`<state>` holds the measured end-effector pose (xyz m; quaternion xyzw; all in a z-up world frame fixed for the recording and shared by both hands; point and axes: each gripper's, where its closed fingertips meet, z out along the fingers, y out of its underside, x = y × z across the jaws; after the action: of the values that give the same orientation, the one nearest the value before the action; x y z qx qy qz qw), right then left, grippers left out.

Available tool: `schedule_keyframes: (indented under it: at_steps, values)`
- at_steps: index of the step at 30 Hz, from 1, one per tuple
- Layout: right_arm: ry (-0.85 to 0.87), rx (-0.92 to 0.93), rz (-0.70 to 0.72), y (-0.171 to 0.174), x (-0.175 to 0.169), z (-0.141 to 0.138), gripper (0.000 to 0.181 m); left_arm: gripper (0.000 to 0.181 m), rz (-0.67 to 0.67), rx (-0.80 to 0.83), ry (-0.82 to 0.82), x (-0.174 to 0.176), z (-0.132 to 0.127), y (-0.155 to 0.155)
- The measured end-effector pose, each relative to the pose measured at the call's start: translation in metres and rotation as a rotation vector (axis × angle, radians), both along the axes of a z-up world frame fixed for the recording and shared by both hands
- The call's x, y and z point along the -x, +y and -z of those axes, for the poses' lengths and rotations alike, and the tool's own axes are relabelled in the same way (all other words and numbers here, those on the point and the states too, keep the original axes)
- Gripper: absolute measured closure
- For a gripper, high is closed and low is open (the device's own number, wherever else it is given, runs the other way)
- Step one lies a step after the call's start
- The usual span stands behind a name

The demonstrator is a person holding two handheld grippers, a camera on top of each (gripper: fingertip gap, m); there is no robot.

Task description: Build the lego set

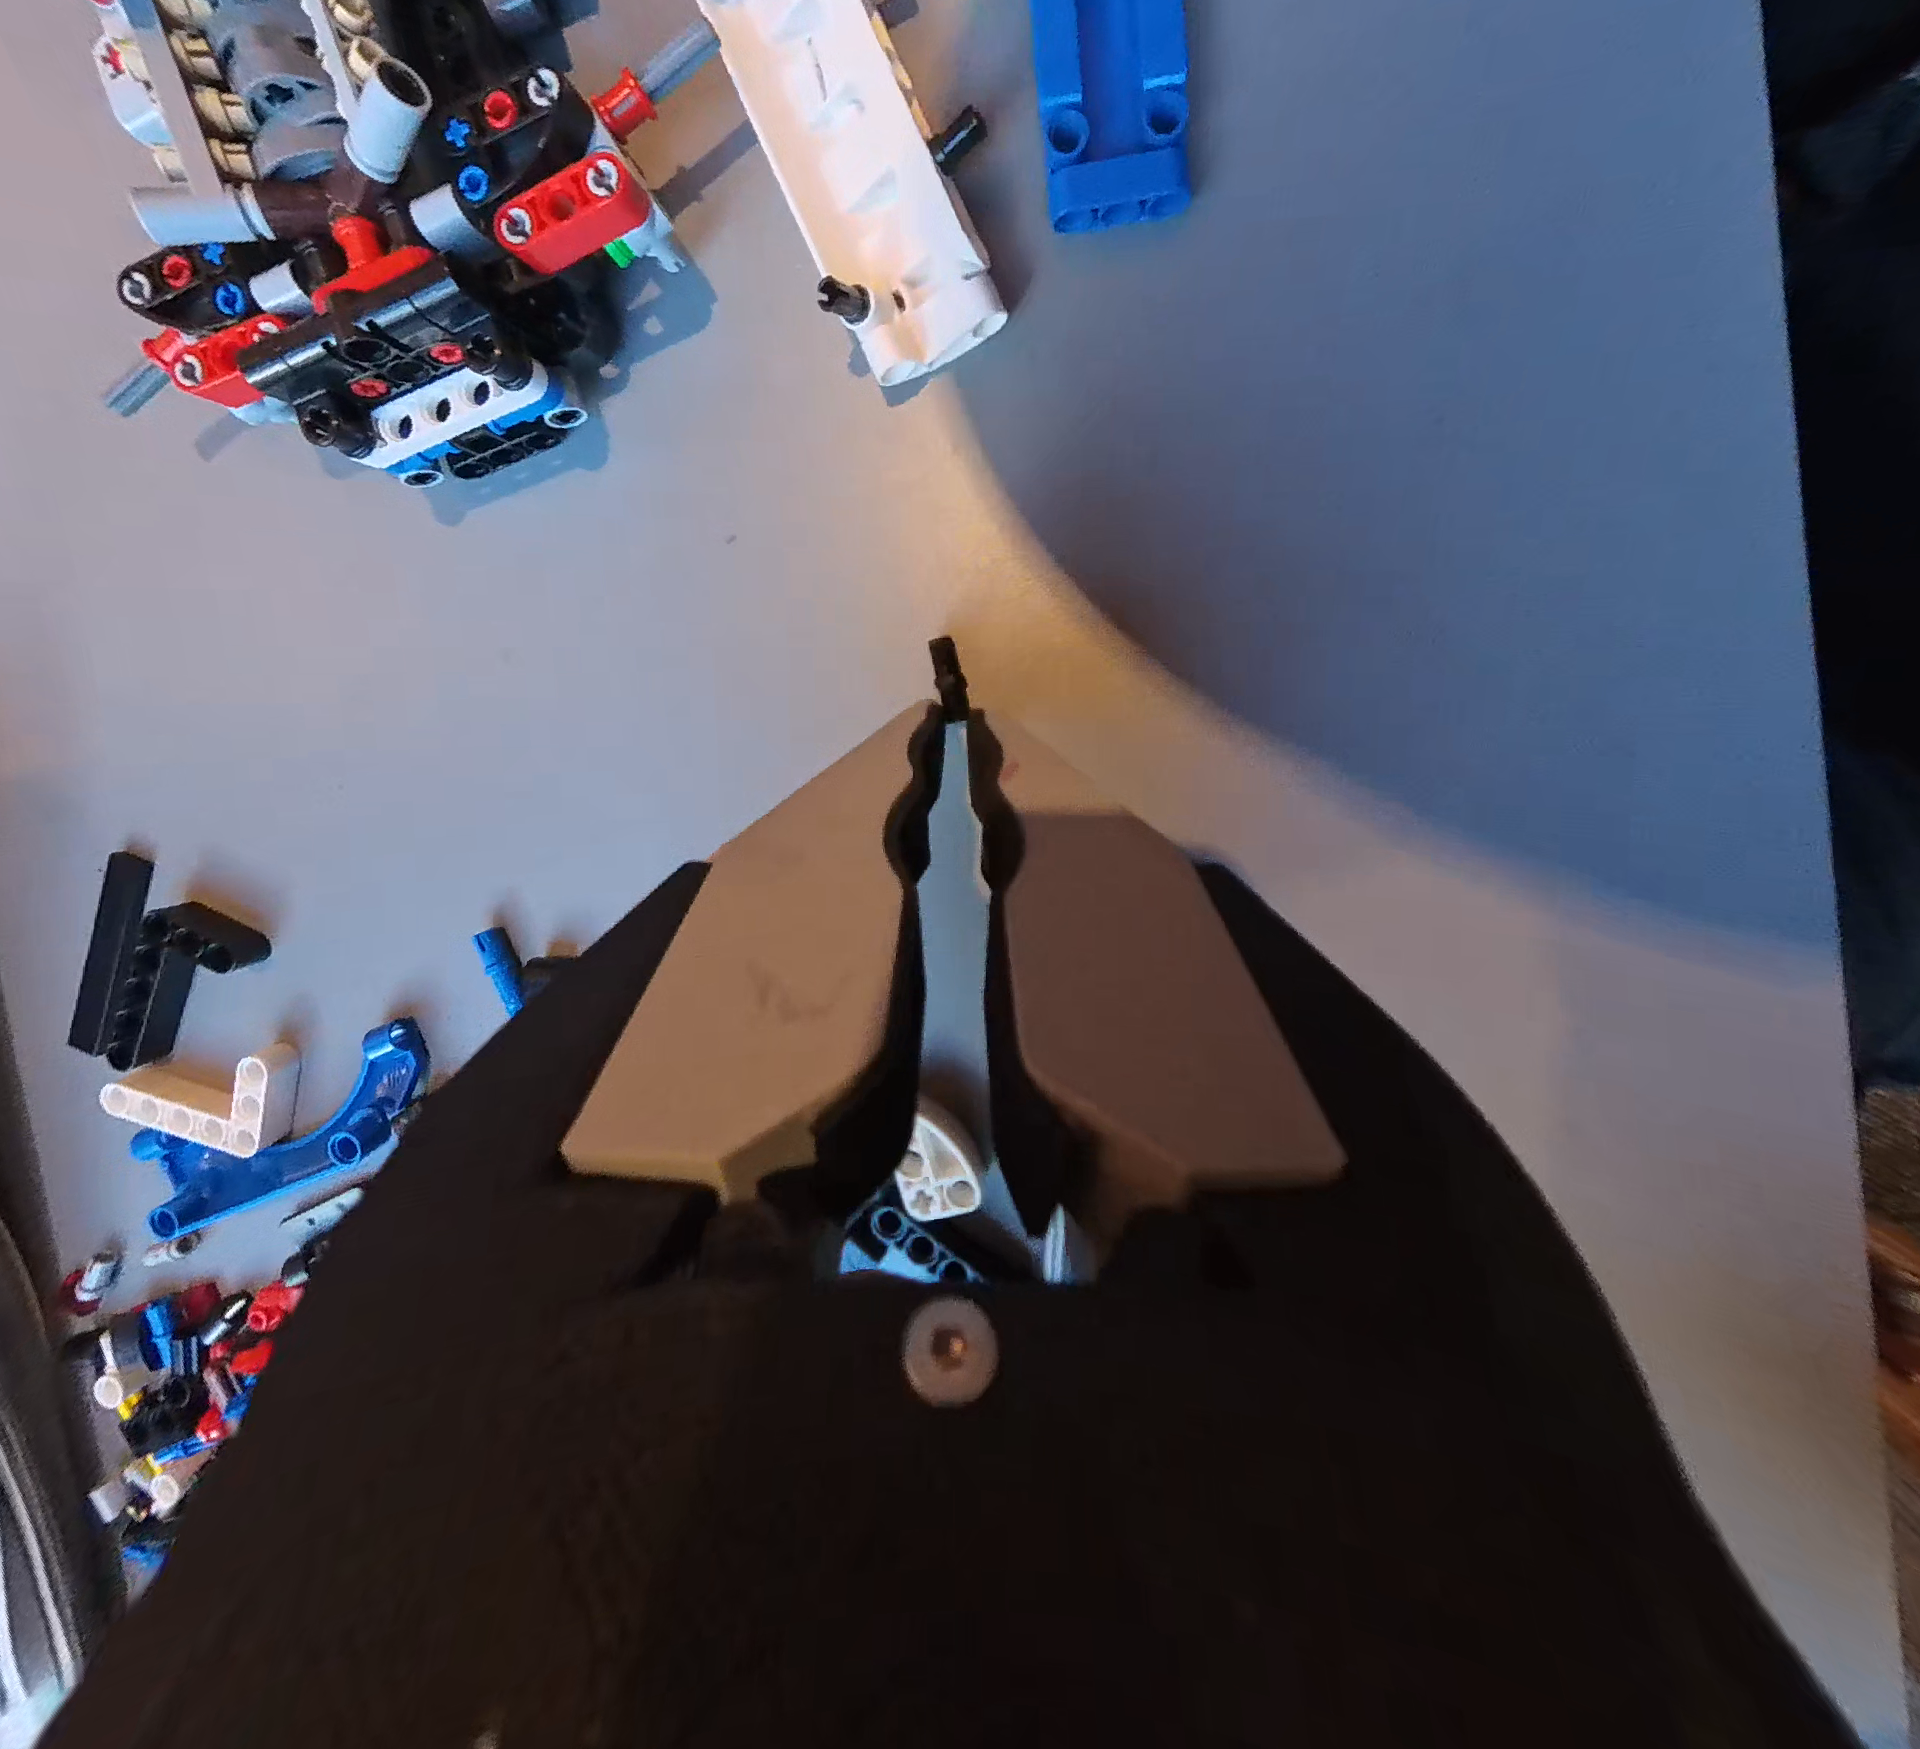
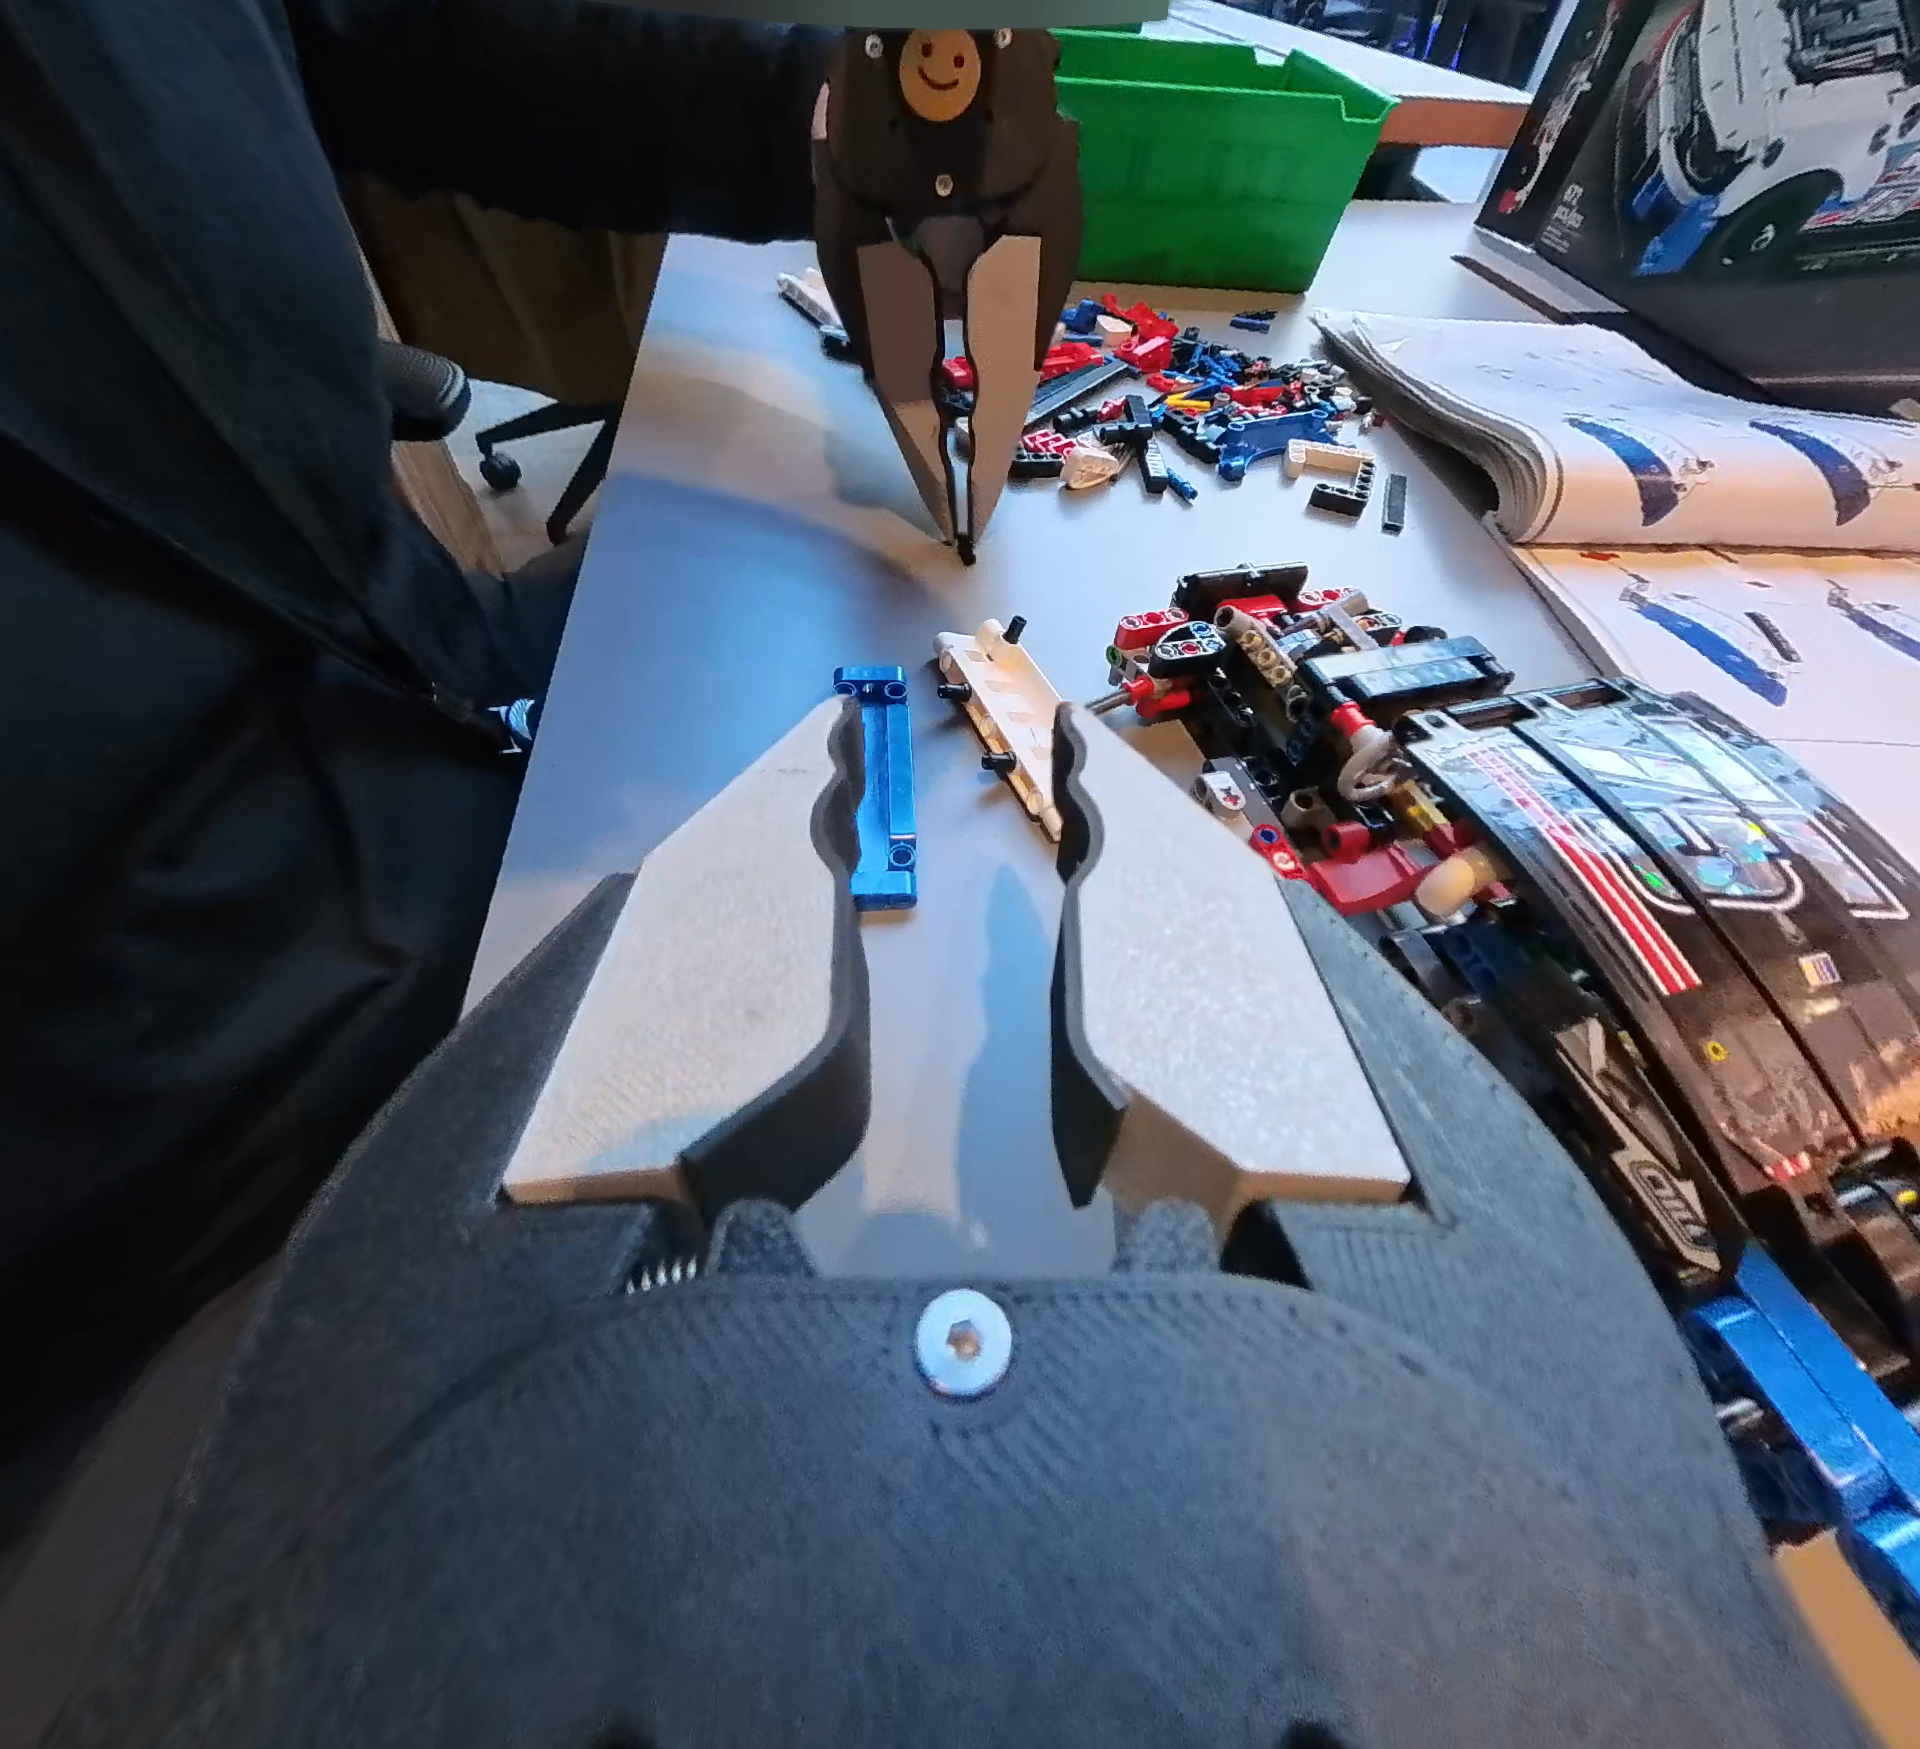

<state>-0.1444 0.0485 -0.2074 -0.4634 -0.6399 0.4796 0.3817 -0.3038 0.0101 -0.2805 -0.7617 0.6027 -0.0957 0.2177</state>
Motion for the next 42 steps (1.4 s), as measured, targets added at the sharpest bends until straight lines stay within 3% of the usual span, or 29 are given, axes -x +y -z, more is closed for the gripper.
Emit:
schedule_keyframes:
  at_steps: [20, 32, 42]
  values:
    - [-0.029, 0.004, 0.005, 0.000, 0.002, 0.003, 0.156, 0.181, -0.321, 0.019, -0.193, -0.013, -0.001, 0.002]
    - [-0.035, 0.011, 0.034, 0.004, 0.004, 0.004, 0.152, 0.181, -0.407, 0.034, -0.406, -0.048, -0.019, 0.001]
    - [-0.040, -0.001, 0.017, -0.001, 0.005, 0.005, 0.157, 0.180, -0.384, 0.098, -0.562, -0.087, -0.038, 0.008]
